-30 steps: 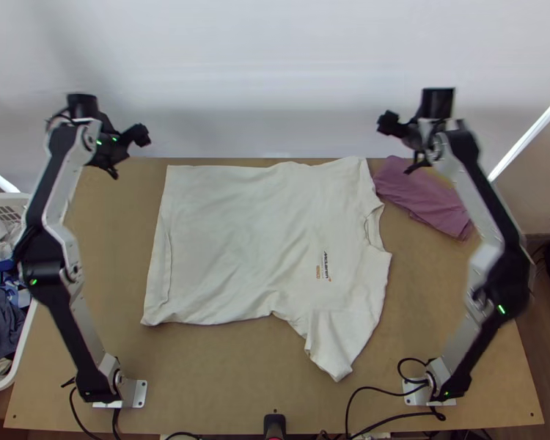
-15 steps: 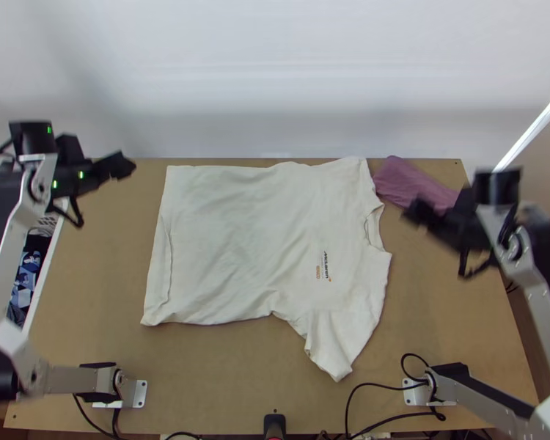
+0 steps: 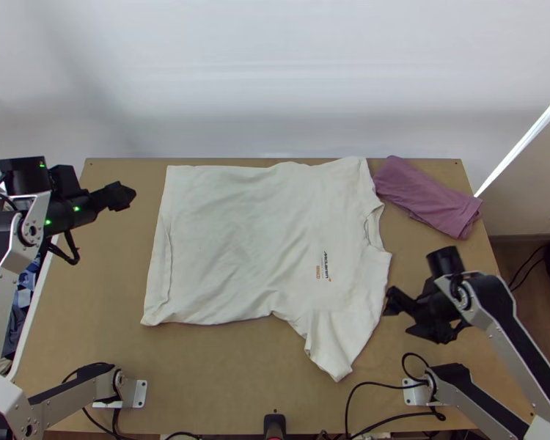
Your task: Fold the t-shirt
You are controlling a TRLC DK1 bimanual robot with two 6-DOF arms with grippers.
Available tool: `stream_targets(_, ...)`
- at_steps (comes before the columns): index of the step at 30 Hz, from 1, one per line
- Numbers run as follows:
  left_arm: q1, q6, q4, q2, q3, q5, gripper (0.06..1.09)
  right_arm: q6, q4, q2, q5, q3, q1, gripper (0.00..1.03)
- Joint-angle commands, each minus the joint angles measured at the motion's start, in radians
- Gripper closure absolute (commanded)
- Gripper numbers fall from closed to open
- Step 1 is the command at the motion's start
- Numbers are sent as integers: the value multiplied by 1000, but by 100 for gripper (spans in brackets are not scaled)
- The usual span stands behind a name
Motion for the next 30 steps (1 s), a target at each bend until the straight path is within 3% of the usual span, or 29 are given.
stream_targets(1,-4,-7,-14,-24,-20,12,11,20,29,28,-14,-25,17,19)
stream_targets(8,-2,-9,-28,-31,-22,10,11,-8,82,114,-54,-47,51,21)
stream_targets(11,-2,-10,-34,-34,-23,12,11,-23,106,166,-69,-47,51,31)
stream_targets(14,-2,-10,-35,-39,-22,10,11,-44,128,200,-71,-59,64,33)
stream_targets(17,4,-10,-42,-40,-22,10,11,-54,166,221,-69,-65,70,46)
stream_targets(21,5,-10,-43,-40,-20,10,11,-63,187,240,-69,-67,69,48)
stream_targets(23,7,-10,-46,-40,-20,10,11,-64,197,241,-69,-73,67,52)
stream_targets(25,8,-10,-49,-40,-20,10,11,-80,209,241,-68,-74,66,62)
stream_targets(30,8,-3,-63,-33,-23,10,11,-83,236,252,-65,-87,64,67)
